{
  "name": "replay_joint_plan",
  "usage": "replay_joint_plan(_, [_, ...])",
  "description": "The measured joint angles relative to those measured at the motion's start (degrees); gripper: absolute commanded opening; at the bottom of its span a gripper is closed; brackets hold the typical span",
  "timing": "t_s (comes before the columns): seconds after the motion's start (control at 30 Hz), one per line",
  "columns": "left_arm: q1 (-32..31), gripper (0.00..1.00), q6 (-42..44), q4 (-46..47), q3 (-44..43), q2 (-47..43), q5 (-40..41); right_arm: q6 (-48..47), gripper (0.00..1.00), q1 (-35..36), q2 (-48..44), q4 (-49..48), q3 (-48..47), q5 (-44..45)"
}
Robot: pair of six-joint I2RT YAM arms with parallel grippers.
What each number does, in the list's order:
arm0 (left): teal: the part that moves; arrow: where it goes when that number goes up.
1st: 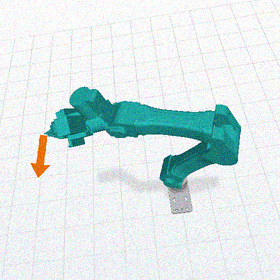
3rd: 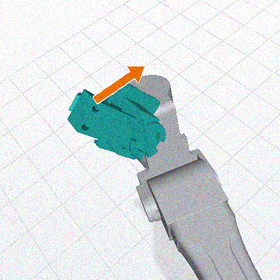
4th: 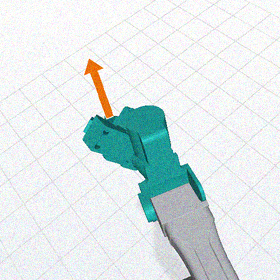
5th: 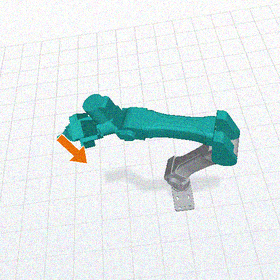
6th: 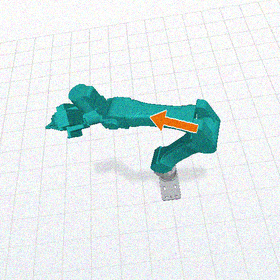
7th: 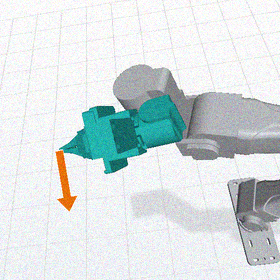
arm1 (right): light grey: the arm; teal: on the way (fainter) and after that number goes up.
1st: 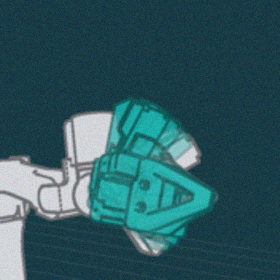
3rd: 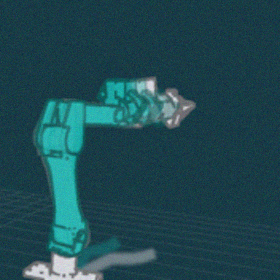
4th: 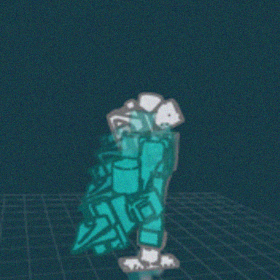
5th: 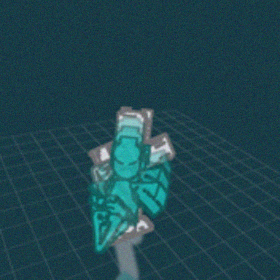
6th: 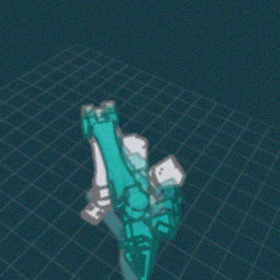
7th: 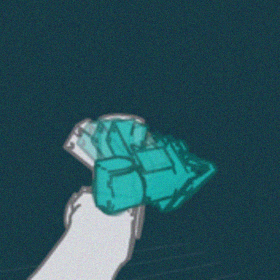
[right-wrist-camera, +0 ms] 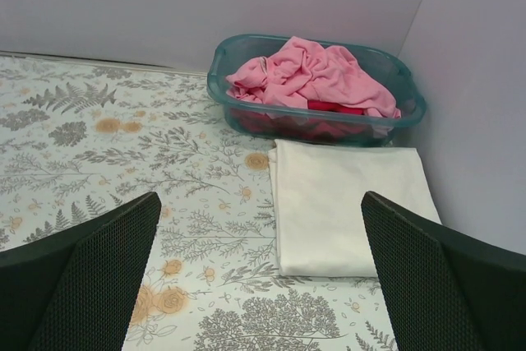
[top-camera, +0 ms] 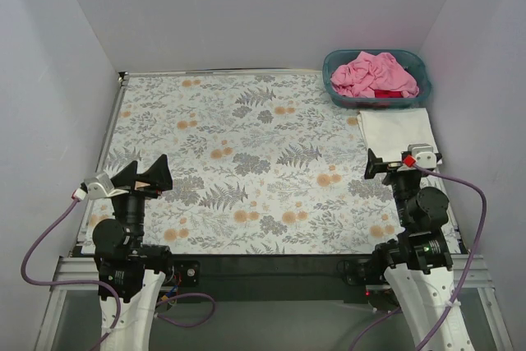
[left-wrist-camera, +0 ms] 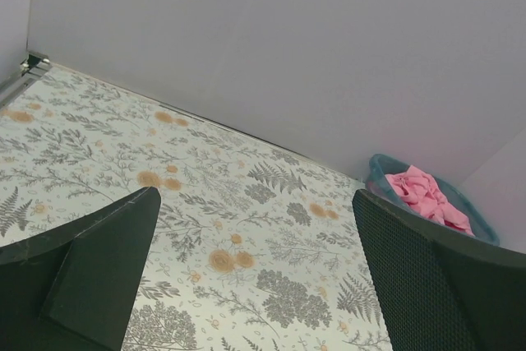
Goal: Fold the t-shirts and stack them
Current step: Grab the tshirt from the pile
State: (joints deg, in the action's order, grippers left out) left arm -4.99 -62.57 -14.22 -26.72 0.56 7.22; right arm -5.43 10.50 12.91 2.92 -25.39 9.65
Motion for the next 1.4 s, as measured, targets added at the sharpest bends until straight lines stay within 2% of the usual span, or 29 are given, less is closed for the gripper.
replay_joint_plan(0.2, [0.00,0.98,-2.45,-2.19,0.00,-0.15,0.52,0.59,0.98,0.00,5.09,-0.11,-1.09,0.09])
replay_joint_plan(0.33, [0.00,0.98,-2.93,-2.38,0.00,-0.15,0.72,1.01,0.98,0.00,12.96,-0.81,-3.63,0.90])
replay_joint_plan(0.47, [0.00,0.98,-3.08,-2.54,0.02,-0.15,0.74,2.03,0.98,0.00,24.83,-1.05,-9.64,1.97])
replay_joint_plan(0.63, [0.00,0.98,-3.08,-2.56,0.02,-0.15,1.14,3.56,0.98,0.00,42.75,-1.55,-22.10,2.05])
replay_joint_plan(1.0, [0.00,0.98,-3.06,-2.58,0.11,-0.15,1.44,6.60,0.98,-2.78,75.87,-1.62,-46.05,9.01])
replay_joint_plan(1.13, [0.00,0.98,-3.08,-2.60,0.11,-0.11,1.60,7.04,0.90,-4.61,85.94,-1.33,-53.31,7.85])
replay_joint_plan(1.17, [0.00,0.97,-3.06,-2.58,0.11,0.22,1.68,7.06,0.79,-5.14,88.43,-1.33,-55.21,7.43])
replay_joint_plan(1.2, [0.00,0.97,-3.08,-2.60,0.11,0.28,1.70,7.13,0.79,-5.62,90.86,-1.49,-57.11,6.82])
replay_joint_plan(1.3, [0.00,0.96,-3.06,-2.60,0.11,1.46,1.75,7.78,0.70,-6.99,97.61,-1.44,-62.90,4.76])
replay_joint_plan(1.4, [0.00,0.94,-3.08,-2.62,0.11,3.39,1.77,8.39,0.69,-8.20,104.72,-1.68,-69.33,2.38])
